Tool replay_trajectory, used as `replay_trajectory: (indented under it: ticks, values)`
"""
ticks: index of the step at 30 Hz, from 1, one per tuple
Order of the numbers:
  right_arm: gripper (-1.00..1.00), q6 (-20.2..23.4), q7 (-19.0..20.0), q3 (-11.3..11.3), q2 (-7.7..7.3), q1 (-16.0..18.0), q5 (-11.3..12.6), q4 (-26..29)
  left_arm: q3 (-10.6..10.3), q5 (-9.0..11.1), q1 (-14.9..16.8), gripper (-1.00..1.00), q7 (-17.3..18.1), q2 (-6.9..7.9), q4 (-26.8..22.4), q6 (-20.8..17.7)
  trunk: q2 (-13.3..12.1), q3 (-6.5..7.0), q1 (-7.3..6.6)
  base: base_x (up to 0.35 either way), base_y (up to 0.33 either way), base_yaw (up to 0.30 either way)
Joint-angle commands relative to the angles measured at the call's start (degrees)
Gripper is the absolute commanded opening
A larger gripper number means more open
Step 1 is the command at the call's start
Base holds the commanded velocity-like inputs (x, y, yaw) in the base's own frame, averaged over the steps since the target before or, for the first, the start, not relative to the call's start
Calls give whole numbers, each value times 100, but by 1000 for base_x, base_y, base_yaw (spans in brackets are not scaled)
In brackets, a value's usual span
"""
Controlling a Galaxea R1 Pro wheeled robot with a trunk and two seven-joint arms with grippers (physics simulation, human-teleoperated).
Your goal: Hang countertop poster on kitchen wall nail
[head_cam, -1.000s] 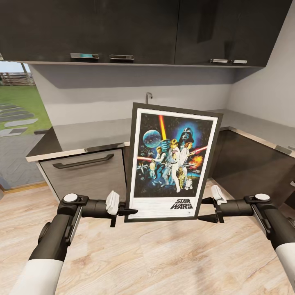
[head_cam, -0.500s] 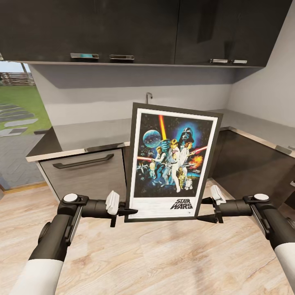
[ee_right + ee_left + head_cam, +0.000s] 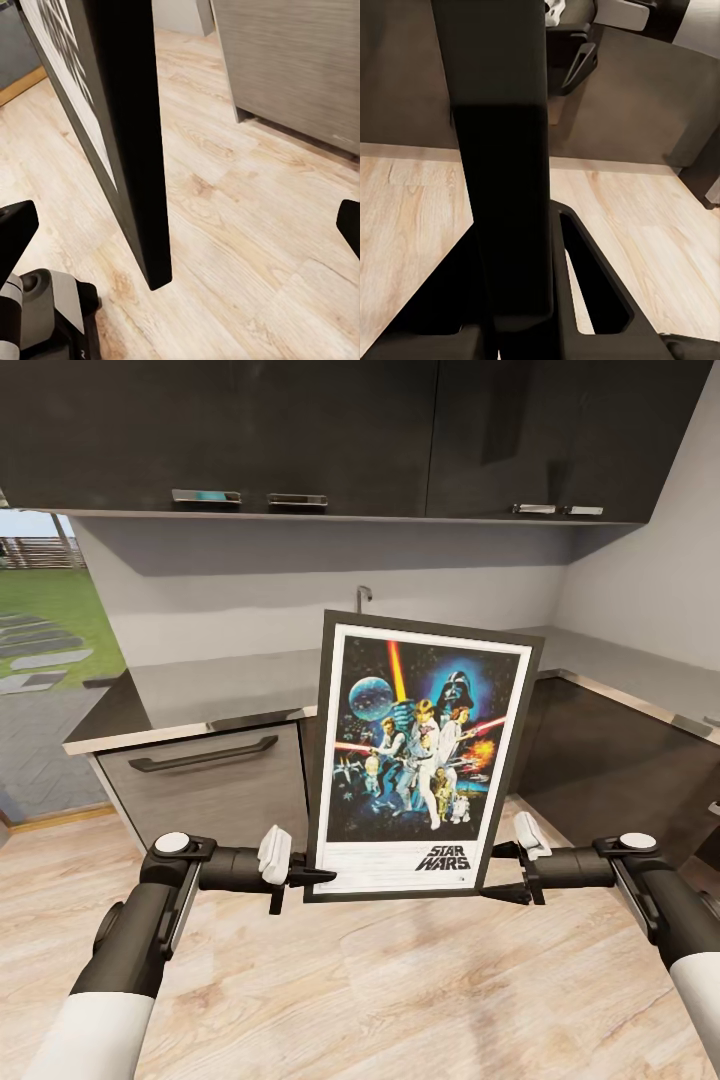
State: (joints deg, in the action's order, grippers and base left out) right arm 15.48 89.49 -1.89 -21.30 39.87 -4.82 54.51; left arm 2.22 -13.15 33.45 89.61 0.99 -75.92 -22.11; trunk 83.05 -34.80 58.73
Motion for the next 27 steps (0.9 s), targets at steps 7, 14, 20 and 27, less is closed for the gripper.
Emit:
replay_trajectory:
  ticks: [7,14,20,27]
  values:
    - [100,60,33,-13,3,4,-37,7,7,-37,4,-100,39,-2,-8,-47,3,-6,0,0,0,0]
    - [-100,60,27,-7,58,4,-37,7,7,-33,4,-100,39,-2,-4,-47,3,-6,0,0,0,0]
    - [-100,60,25,-7,79,4,-37,7,2,-31,4,-100,39,-6,-2,-57,3,-6,0,0,0,0]
    - [-100,62,24,-13,82,4,-37,7,-4,-35,4,100,39,-12,-1,-239,3,-6,0,0,0,0]
